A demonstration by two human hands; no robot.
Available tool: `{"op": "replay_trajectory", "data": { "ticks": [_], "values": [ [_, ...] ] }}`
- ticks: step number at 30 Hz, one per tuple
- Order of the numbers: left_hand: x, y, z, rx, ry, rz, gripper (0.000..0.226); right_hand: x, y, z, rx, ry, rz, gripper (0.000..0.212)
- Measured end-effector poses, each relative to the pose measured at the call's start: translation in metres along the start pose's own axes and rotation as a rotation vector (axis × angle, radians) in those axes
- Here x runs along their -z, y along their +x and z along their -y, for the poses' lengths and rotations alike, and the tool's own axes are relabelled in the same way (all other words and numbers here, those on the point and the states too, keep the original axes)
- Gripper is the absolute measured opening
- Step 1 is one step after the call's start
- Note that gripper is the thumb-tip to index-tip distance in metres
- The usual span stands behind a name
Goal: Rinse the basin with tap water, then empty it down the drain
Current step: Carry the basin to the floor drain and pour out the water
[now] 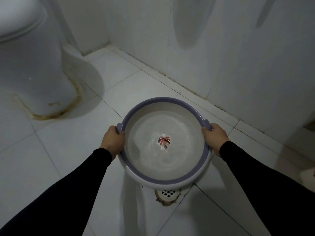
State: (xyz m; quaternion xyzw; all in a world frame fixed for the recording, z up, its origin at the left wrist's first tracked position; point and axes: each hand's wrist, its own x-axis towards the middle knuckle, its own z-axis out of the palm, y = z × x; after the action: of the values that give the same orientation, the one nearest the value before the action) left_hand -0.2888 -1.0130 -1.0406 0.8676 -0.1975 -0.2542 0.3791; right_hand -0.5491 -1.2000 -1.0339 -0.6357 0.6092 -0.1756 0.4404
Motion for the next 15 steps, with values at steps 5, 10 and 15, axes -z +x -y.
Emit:
{"op": "replay_trajectory", "data": {
  "ticks": [5,10,15],
  "values": [
    [-0.006,0.004,0.002,-0.031,-0.038,-0.030,0.015,0.000,0.003,-0.005,0.014,0.017,-0.016,0.022],
    [-0.013,0.005,0.005,-0.042,-0.039,-0.054,0.016,0.002,0.004,-0.008,0.020,0.018,-0.003,0.023],
    [-0.018,0.004,0.008,-0.057,-0.042,-0.072,0.018,0.002,0.004,-0.011,0.021,0.037,-0.011,0.021]
  ]
}}
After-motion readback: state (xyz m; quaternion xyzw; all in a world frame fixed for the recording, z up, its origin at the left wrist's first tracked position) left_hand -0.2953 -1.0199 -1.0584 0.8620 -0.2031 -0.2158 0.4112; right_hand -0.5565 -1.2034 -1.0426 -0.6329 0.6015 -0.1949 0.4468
